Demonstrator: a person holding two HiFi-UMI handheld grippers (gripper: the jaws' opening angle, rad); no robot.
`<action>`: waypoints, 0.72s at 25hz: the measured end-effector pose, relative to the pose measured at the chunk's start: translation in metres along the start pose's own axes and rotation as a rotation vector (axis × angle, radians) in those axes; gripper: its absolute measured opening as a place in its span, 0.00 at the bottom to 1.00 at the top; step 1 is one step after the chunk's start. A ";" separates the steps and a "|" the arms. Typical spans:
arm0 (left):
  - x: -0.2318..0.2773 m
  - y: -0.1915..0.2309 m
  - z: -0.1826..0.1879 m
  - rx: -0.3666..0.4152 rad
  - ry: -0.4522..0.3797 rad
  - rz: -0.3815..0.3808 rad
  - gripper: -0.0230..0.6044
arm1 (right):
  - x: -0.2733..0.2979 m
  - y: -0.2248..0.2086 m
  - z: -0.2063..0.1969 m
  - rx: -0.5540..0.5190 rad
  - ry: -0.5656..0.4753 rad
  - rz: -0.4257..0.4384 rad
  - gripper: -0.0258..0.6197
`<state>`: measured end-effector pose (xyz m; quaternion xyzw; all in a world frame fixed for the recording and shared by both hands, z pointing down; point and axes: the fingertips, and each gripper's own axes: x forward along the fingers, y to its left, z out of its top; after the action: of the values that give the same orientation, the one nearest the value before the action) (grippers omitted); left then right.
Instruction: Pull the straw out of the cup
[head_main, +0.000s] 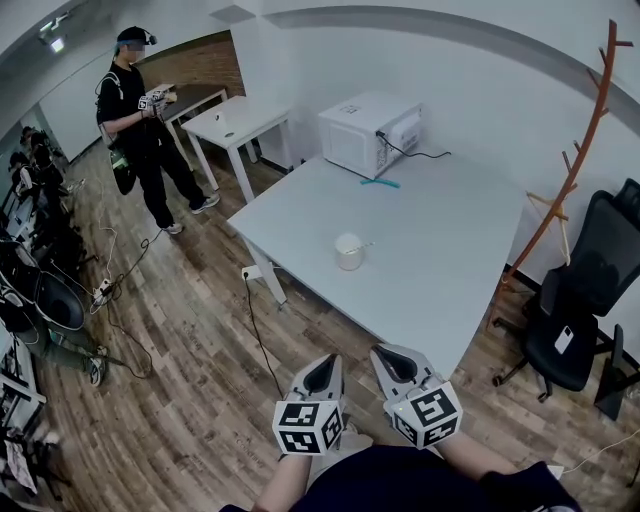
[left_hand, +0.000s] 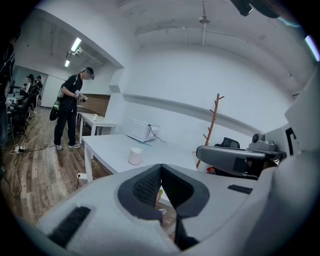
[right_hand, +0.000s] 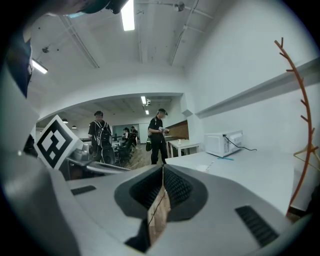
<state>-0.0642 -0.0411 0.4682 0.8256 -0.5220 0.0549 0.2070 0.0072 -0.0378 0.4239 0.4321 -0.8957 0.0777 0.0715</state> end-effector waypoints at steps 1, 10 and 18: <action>0.002 0.005 0.002 0.002 0.000 -0.003 0.07 | 0.006 0.001 0.000 0.001 -0.001 -0.001 0.09; 0.021 0.040 0.017 0.012 -0.002 -0.028 0.06 | 0.051 0.002 0.009 -0.004 -0.014 -0.019 0.09; 0.031 0.064 0.023 0.006 0.002 -0.036 0.07 | 0.077 0.001 0.011 -0.005 -0.013 -0.036 0.09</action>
<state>-0.1101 -0.0996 0.4755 0.8354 -0.5067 0.0535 0.2062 -0.0418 -0.0985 0.4281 0.4486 -0.8883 0.0715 0.0681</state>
